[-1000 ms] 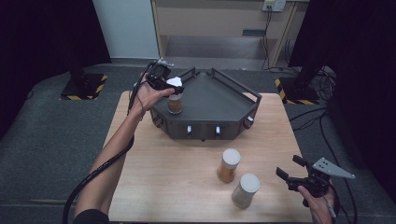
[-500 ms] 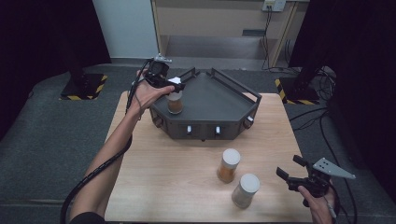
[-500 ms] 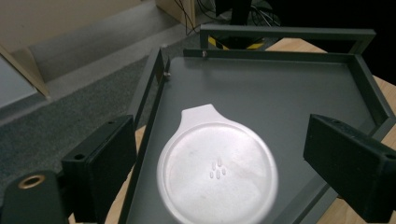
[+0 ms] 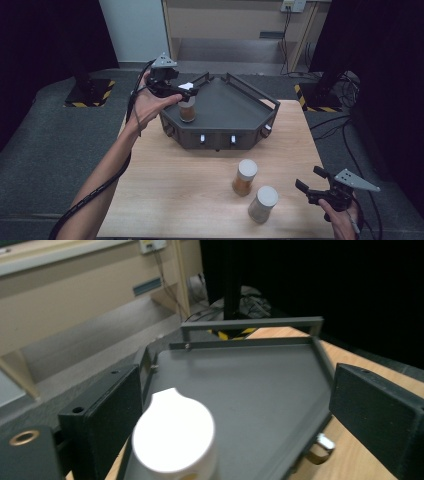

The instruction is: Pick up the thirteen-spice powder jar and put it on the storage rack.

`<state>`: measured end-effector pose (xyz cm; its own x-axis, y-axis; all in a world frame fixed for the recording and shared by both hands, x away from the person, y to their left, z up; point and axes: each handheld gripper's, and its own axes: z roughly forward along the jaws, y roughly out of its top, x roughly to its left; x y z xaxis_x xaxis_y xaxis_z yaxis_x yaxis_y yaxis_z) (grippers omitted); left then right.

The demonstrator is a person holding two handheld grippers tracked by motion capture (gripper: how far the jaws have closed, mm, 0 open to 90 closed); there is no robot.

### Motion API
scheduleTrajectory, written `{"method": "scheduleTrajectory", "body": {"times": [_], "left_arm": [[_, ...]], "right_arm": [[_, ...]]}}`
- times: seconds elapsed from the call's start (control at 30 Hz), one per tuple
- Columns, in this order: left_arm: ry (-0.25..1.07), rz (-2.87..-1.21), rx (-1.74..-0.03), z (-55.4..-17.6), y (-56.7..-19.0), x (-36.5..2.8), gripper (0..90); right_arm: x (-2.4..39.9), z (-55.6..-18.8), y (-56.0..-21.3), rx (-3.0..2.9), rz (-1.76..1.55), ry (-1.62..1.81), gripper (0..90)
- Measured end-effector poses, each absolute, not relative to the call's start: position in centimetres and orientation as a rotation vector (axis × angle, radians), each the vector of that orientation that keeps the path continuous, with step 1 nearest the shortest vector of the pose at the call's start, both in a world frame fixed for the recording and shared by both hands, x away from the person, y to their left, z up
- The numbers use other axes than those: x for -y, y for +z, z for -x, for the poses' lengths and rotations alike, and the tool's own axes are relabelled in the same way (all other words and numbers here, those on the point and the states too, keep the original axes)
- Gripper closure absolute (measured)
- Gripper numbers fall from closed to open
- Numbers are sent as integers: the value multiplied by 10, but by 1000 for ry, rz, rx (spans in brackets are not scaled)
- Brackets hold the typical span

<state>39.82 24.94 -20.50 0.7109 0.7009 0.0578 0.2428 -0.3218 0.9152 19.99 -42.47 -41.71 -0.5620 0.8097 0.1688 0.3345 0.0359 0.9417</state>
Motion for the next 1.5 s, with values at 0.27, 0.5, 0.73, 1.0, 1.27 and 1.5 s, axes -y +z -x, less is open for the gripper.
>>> {"method": "scheduleTrajectory", "body": {"times": [0.27, 0.5, 0.73, 1.0, 1.27, 1.5], "left_arm": [[559, -1852, -651, -370, -209, -258, 42], [549, -1821, -625, -348, -220, -270, 43], [562, -1816, -602, -329, -236, -280, 38], [571, -1796, -609, -304, -259, -292, 35], [594, -1810, -624, -280, -281, -294, 36], [589, -1808, -637, -266, -295, -298, 36]], "right_arm": [[424, -200, -417, -1908, -1153, 1540, 48], [424, -200, -417, -1908, -1152, 1541, 48], [424, -200, -417, -1909, -1155, 1541, 48], [424, -201, -417, -1909, -1157, 1540, 49], [423, -201, -416, -1913, -1157, 1538, 48], [423, -201, -416, -1914, -1155, 1537, 49]]}}
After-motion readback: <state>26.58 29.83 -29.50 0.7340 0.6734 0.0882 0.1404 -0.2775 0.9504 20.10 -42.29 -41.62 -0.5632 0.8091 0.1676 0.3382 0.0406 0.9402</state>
